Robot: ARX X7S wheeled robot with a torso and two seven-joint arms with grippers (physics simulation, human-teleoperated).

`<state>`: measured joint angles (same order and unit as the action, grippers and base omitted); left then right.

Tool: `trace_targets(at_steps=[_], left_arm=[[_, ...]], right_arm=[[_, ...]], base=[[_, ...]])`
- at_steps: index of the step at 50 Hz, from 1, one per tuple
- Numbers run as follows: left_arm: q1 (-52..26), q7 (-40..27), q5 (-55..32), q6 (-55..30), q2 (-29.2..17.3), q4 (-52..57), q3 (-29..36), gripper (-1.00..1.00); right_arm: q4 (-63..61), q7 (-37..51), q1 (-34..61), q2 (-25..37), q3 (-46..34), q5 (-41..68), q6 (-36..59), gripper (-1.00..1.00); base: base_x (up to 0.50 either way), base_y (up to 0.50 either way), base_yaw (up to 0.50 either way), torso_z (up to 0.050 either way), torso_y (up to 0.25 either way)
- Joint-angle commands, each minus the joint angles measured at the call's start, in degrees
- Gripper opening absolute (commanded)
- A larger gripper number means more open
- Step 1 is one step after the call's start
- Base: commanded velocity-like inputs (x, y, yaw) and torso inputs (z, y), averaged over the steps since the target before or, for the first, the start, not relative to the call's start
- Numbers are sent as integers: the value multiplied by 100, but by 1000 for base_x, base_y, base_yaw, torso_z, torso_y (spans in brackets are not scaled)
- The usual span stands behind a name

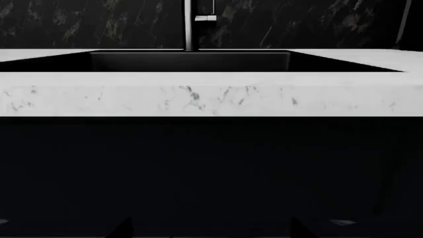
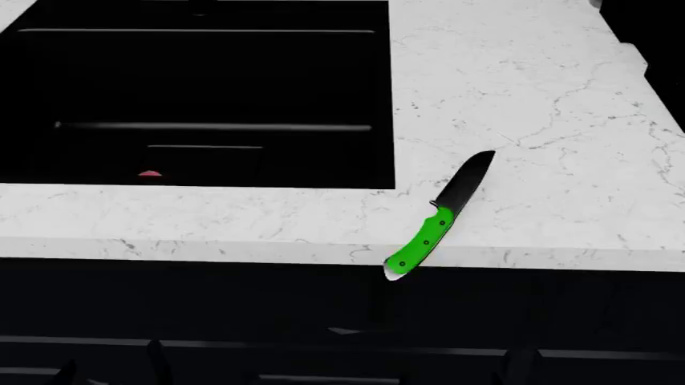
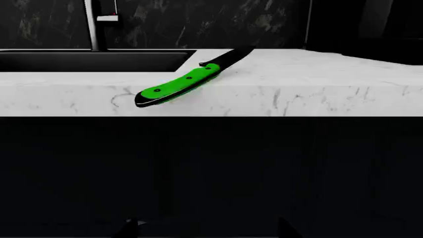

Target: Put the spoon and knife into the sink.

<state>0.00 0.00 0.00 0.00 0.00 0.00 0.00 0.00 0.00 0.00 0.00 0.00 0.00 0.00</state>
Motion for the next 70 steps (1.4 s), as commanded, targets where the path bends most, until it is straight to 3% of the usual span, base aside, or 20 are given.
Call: trace_targets(at_steps=[1, 44, 48, 56, 60, 63, 67, 70], left_arm=[[0, -64, -56, 0, -57, 0, 64, 100], [54, -671, -364, 80, -543, 241, 550, 100], [121, -767, -305, -405, -619, 999, 603, 100], [-211, -1000, -223, -2318, -748, 2816, 625, 100], [-733, -1140, -40, -3429, -836, 3280, 679, 100], [-1264, -690, -765, -4386, -815, 3546, 246, 100], [-1931, -548, -902, -4821, -959, 3456, 179, 100], [-2561, -473, -1064, -5320, -970, 3408, 127, 100]], right_arm=[[0, 72, 0, 54, -72, 0, 0, 100], [-461, 613, -120, 524, -591, 493, 152, 100], [-1094, 689, -173, 610, -661, 442, 489, 100], [-2676, 792, -34, 881, -699, 326, 1662, 100], [-3254, 784, 335, 901, -496, 632, 2467, 100], [-3747, 772, 744, 985, -343, 888, 3367, 100], [-4132, 822, 1512, 1015, 45, 1282, 4944, 100], [-4271, 684, 2132, 1117, 232, 1575, 5579, 100]], base=[[0, 0, 0, 0, 0], [0, 0, 0, 0, 0], [0, 0, 0, 0, 0], [0, 0, 0, 0, 0], [0, 0, 0, 0, 0], [0, 0, 0, 0, 0], [0, 0, 0, 0, 0], [0, 0, 0, 0, 0]])
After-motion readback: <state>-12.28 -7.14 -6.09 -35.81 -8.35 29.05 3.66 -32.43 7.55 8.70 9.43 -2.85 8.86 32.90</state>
